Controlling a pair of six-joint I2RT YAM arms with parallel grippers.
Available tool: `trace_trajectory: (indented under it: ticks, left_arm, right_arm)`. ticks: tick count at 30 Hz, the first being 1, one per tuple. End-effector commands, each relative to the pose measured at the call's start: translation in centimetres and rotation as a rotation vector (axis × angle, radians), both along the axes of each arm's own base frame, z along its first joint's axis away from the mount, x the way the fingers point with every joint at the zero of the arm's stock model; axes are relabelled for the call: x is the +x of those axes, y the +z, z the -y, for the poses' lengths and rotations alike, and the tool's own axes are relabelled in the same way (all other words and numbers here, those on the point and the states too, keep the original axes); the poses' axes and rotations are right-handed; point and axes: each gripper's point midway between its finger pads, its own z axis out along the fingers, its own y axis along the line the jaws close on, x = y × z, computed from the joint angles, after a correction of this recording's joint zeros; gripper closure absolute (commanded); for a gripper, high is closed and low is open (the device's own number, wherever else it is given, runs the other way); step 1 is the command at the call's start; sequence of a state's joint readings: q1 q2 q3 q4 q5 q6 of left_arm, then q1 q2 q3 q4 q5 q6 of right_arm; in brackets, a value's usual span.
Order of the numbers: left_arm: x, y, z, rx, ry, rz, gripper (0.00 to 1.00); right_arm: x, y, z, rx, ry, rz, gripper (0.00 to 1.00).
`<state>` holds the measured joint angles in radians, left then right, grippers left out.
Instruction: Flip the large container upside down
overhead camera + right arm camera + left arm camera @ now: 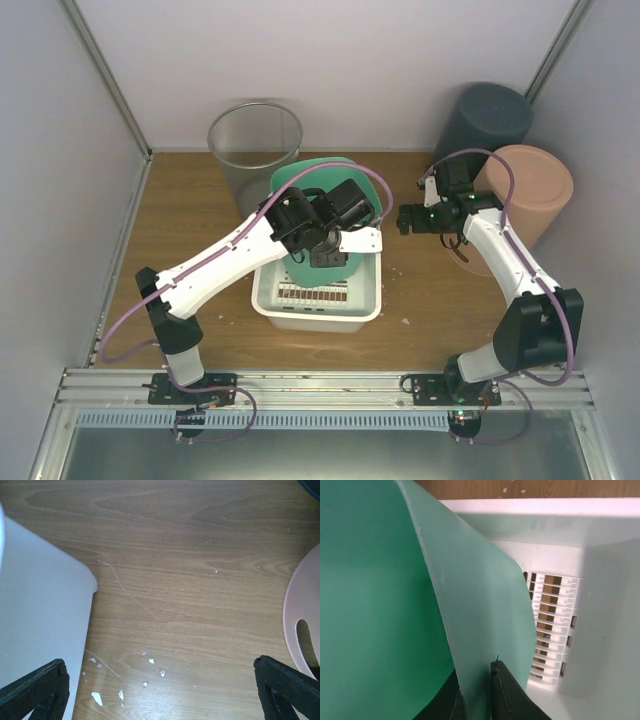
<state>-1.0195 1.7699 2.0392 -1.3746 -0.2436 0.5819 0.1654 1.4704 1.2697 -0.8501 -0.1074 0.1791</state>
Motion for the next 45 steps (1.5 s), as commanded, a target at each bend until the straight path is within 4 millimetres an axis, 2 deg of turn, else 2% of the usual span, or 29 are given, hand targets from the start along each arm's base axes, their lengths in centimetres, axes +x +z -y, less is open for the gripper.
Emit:
trace_trajectory:
  ticks: [1, 7, 10, 14, 19, 23, 27, 34, 38, 41, 43, 45]
  left_arm:
    - [0.3, 0.9, -0.1, -0.015, -0.001, 0.037, 0.88]
    - [0.0, 0.5, -0.7, -0.001, -0.003, 0.027, 0.95]
    - [0.2, 1.1, -1.0, -0.002, -0.002, 0.048, 1.00]
    - [0.7, 2.8, -1.8, -0.004, 0.007, 0.113, 1.00]
    - [1.9, 6.6, -3.2, -0.016, 0.038, 0.242, 1.00]
    - [2.0, 9.0, -4.4, -0.033, 0.050, 0.312, 1.00]
    - [1.5, 11.6, -5.9, -0.068, 0.055, 0.370, 1.00]
    - [0.0, 17.6, -8.7, -0.200, 0.070, 0.480, 1.00]
    - [-0.7, 22.6, -11.2, -0.292, 0.105, 0.596, 1.00]
    - [-1.1, 26.7, -13.4, -0.373, 0.162, 0.709, 1.00]
    - [-1.5, 28.6, -14.2, -0.444, 0.175, 0.758, 1.00]
    - [-2.0, 29.5, -14.7, -0.496, 0.178, 0.786, 1.00]
  right_arm:
    - [-0.4, 0.5, -0.6, 0.022, 0.029, 0.029, 0.00]
    - [-1.2, -0.6, -1.4, 0.043, 0.058, 0.008, 0.00]
    - [-1.4, -1.2, -1.9, 0.060, 0.076, -0.003, 0.00]
    - [-2.0, -2.8, -3.1, 0.098, 0.125, -0.041, 0.01]
    - [-3.0, -4.1, -5.1, 0.170, 0.180, -0.075, 0.02]
    - [-3.7, -4.4, -6.3, 0.199, 0.203, -0.093, 0.03]
    - [-4.3, -4.7, -7.8, 0.224, 0.240, -0.109, 0.03]
    - [-4.4, -5.5, -10.4, 0.223, 0.281, -0.139, 0.03]
    - [-4.0, -6.1, -12.8, 0.217, 0.309, -0.155, 0.03]
    - [-3.5, -6.2, -15.4, 0.221, 0.346, -0.153, 0.03]
    - [-3.0, -6.4, -17.1, 0.222, 0.363, -0.157, 0.03]
    - [-2.5, -6.6, -18.8, 0.215, 0.382, -0.161, 0.03]
